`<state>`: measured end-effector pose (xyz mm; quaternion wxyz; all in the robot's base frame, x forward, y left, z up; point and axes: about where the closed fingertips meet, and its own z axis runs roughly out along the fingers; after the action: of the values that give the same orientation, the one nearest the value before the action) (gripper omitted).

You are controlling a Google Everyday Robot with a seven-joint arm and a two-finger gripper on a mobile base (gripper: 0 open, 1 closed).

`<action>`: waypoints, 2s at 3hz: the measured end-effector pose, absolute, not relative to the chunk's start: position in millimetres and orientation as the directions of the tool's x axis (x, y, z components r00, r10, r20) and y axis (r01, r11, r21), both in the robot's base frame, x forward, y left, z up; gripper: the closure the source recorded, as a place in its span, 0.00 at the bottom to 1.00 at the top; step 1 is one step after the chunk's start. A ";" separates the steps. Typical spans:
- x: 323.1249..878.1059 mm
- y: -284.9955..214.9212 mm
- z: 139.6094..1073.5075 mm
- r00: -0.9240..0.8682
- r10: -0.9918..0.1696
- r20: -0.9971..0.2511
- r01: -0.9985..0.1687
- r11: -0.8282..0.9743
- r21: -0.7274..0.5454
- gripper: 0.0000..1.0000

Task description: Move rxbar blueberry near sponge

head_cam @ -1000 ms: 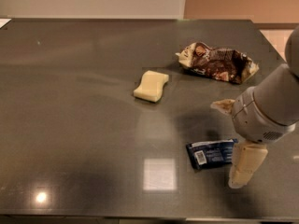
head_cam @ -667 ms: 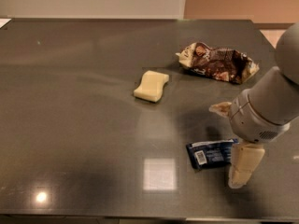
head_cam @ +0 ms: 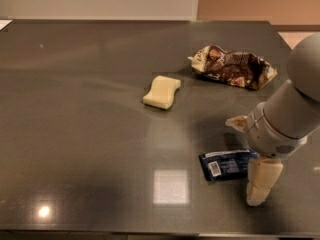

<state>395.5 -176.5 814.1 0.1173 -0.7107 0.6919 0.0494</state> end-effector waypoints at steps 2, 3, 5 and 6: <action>397.4 -182.0 809.5 0.022 -0.976 -0.217 -0.995 0.000 -0.101 0.42; 397.4 -182.0 816.3 0.022 -0.976 -0.217 -0.995 0.000 -0.101 0.64; 397.6 -182.1 827.2 0.022 -0.976 -0.217 -0.995 0.000 -0.101 1.00; 413.6 -178.5 848.6 -0.013 -0.974 -0.226 -0.992 0.041 -0.122 1.00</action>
Offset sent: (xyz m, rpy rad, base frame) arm 0.0063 -0.0117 -0.0087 -0.0224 0.0163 -0.0500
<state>413.6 -178.5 848.6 0.1246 -0.6915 0.7107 0.0356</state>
